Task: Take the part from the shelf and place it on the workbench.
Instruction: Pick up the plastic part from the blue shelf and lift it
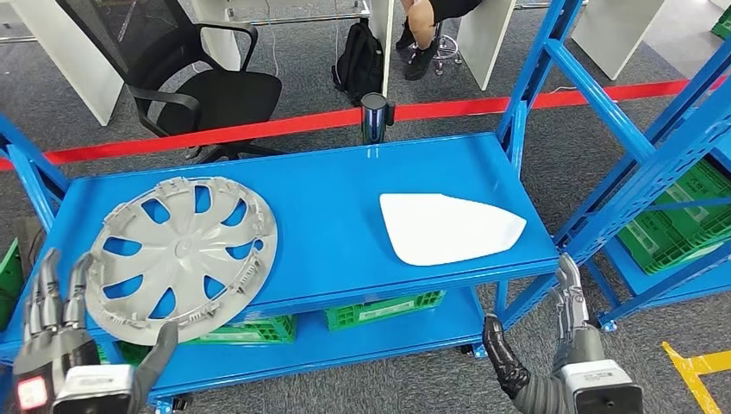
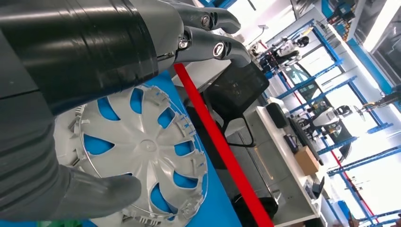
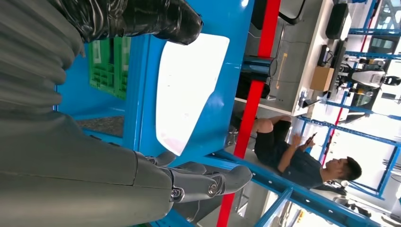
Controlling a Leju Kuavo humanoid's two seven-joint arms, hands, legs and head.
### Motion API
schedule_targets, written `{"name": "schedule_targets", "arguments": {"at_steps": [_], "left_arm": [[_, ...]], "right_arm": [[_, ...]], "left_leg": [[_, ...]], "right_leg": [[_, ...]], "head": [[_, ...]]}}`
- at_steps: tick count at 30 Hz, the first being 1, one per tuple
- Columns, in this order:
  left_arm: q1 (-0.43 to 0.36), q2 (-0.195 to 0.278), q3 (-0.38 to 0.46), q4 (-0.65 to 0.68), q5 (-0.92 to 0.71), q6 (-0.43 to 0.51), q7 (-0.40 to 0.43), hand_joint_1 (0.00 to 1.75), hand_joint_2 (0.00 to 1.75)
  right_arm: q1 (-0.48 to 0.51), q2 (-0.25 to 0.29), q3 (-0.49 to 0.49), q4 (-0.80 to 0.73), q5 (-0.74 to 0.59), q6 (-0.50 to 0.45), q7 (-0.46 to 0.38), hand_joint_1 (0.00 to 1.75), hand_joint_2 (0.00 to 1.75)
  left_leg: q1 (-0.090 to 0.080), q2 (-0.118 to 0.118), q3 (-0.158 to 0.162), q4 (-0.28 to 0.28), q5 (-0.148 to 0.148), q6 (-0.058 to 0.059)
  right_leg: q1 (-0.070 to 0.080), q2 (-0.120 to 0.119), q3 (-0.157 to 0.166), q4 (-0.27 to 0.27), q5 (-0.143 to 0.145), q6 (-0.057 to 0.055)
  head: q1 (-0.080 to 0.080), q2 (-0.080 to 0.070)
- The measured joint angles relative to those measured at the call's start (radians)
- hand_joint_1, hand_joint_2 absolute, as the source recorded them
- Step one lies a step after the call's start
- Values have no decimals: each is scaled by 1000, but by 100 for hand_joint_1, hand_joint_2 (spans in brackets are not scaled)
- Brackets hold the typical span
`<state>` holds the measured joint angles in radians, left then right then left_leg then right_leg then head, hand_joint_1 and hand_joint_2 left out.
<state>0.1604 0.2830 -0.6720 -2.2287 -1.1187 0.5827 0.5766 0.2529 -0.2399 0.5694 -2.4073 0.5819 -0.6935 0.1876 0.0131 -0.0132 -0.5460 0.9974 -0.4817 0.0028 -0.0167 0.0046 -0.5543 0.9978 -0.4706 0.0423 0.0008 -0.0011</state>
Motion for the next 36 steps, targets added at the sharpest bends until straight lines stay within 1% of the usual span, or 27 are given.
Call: {"name": "schedule_targets", "arguments": {"at_steps": [5, 10, 15, 17, 21, 24, 32, 36], "left_arm": [[-5, 0, -3, 16, -15, -10, 8, 0, 175], [-28, 0, -5, 72, -12, -58, 30, 0, 175], [-60, -1, -13, 137, 45, -129, 31, 0, 175], [-77, -1, -23, 161, 70, -170, 30, 0, 175], [-112, -4, -41, 199, 64, -262, 29, 0, 175], [-126, -9, -52, 221, 75, -307, 31, 0, 175], [-149, -19, -76, 298, 126, -323, 30, 0, 175], [-158, -21, -88, 332, 162, -349, 32, 0, 175]], "right_arm": [[-11, 0, 6, 3, 1, 0, 3, 0, 175], [-47, -1, 28, 10, 21, 0, 35, 0, 175], [-75, -1, 50, 15, 40, 0, 45, 0, 175], [-84, -1, 54, 19, 27, 0, 41, 0, 175], [-115, -11, 65, 30, -12, 0, 42, 0, 175], [-135, -22, 70, 36, -30, 0, 50, 0, 175], [-168, -35, 85, 55, -47, 0, 55, 0, 175], [-182, -35, 95, 63, -57, 1, 55, 0, 175]], "left_leg": [[0, 0, 0, 0, 0, 0], [0, 0, 0, 0, 0, 0], [0, 0, 0, 0, 0, 0], [0, 0, 0, 0, 0, 0], [0, 0, 0, 0, 0, 0], [0, 0, 0, 0, 0, 0], [0, 0, -1, 0, 0, 0], [0, 0, -1, 0, 0, 0]], "right_leg": [[0, 0, 0, 0, 0, 0], [0, 0, 0, 0, 0, 0], [0, 0, 0, 0, 0, 0], [0, 0, 0, 0, 0, 1], [0, 0, 0, 0, 1, 1], [0, 0, 0, -1, 1, 1], [0, 0, 0, -1, 1, 1], [0, 0, 0, -1, 1, 1]], "head": [[0, 0], [-1, 0], [0, 0], [0, 0], [0, 0], [0, 0], [0, 0], [0, 0]]}}
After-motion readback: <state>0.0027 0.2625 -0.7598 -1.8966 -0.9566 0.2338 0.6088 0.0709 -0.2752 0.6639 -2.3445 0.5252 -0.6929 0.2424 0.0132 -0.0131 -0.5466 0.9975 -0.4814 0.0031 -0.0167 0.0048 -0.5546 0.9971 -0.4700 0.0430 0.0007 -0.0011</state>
